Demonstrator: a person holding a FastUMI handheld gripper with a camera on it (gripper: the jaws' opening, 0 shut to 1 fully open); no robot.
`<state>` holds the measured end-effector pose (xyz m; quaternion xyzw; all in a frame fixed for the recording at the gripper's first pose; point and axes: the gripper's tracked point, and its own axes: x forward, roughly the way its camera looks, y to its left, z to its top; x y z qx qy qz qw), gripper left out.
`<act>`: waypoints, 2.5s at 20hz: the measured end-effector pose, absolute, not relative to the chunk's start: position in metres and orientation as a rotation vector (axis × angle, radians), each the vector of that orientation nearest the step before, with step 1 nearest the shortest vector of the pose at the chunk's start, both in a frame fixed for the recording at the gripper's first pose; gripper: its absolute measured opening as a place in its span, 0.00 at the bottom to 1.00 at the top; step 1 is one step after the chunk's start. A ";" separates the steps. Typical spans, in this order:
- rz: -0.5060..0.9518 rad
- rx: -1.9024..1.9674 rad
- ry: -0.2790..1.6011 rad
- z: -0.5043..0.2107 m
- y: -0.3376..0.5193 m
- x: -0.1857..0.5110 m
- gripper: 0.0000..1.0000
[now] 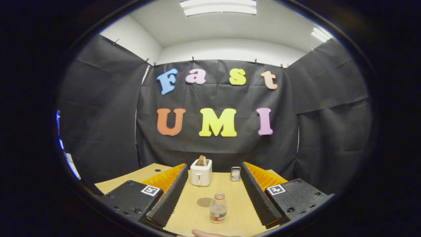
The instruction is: Take the bottle from table, then pour the juice into the cup, finally place the bottle on the coaster
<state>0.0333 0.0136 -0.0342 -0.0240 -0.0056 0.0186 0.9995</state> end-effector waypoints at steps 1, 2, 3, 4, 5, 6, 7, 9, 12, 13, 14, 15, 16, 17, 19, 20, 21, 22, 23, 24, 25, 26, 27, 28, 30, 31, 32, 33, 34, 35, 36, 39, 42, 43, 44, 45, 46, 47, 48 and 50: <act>0.035 -0.049 -0.009 -0.038 0.013 0.036 1.00; 0.032 -0.051 -0.007 -0.043 0.013 0.039 1.00; 0.029 -0.055 -0.009 -0.046 0.013 0.041 1.00; 0.026 -0.060 -0.010 -0.051 0.012 0.043 1.00; 0.025 -0.066 -0.011 -0.056 0.012 0.045 1.00; 0.022 -0.074 -0.010 -0.062 0.012 0.047 1.00; 0.021 -0.081 -0.009 -0.066 0.011 0.049 1.00; 0.019 -0.091 -0.009 -0.077 0.011 0.054 1.00; 0.016 -0.086 0.008 -0.095 0.006 0.061 1.00; 0.020 -0.075 0.015 -0.101 0.005 0.064 1.00; 0.024 -0.061 0.024 -0.108 0.004 0.067 1.00; 0.024 -0.047 0.030 -0.114 0.002 0.069 1.00; 0.021 -0.035 0.038 -0.121 -0.002 0.072 1.00; 0.018 -0.028 0.046 -0.128 -0.005 0.075 1.00; 0.007 -0.020 0.067 -0.142 -0.010 0.081 1.00; 0.000 -0.020 0.079 -0.150 -0.014 0.083 1.00; -0.002 -0.020 0.088 -0.156 -0.015 0.086 1.00; -0.005 -0.022 0.097 -0.163 -0.016 0.089 1.00; -0.006 -0.024 0.105 -0.169 -0.017 0.092 1.00; -0.005 -0.026 0.113 -0.176 -0.017 0.095 1.00; -0.003 -0.031 0.122 -0.181 -0.017 0.097 1.00; -0.001 -0.036 0.131 -0.186 -0.018 0.099 1.00; -0.001 -0.039 0.137 -0.191 -0.018 0.101 1.00; -0.001 -0.037 0.138 -0.194 -0.019 0.103 1.00; -0.001 -0.024 0.133 -0.201 -0.021 0.106 1.00; -0.001 -0.020 0.130 -0.204 -0.021 0.108 1.00; -0.006 -0.021 0.126 -0.208 -0.022 0.109 1.00; -0.010 -0.023 0.122 -0.211 -0.023 0.110 1.00; -0.014 -0.028 0.118 -0.215 -0.022 0.112 1.00; -0.017 -0.033 0.117 -0.219 -0.022 0.113 1.00; -0.021 -0.035 0.117 -0.224 -0.023 0.115 1.00; -0.031 -0.045 0.120 -0.236 -0.022 0.121 1.00; -0.037 -0.082 0.124 -0.250 -0.022 0.127 1.00; -0.042 -0.089 0.127 -0.254 -0.022 0.129 1.00; -0.046 -0.088 0.131 -0.259 -0.023 0.130 1.00; -0.046 -0.083 0.136 -0.263 -0.022 0.132 1.00; -0.048 -0.077 0.147 -0.268 -0.022 0.133 1.00; -0.053 -0.073 0.161 -0.274 -0.023 0.134 1.00; -0.053 -0.069 0.174 -0.279 -0.024 0.135 1.00; -0.052 -0.051 0.180 -0.285 -0.024 0.136 1.00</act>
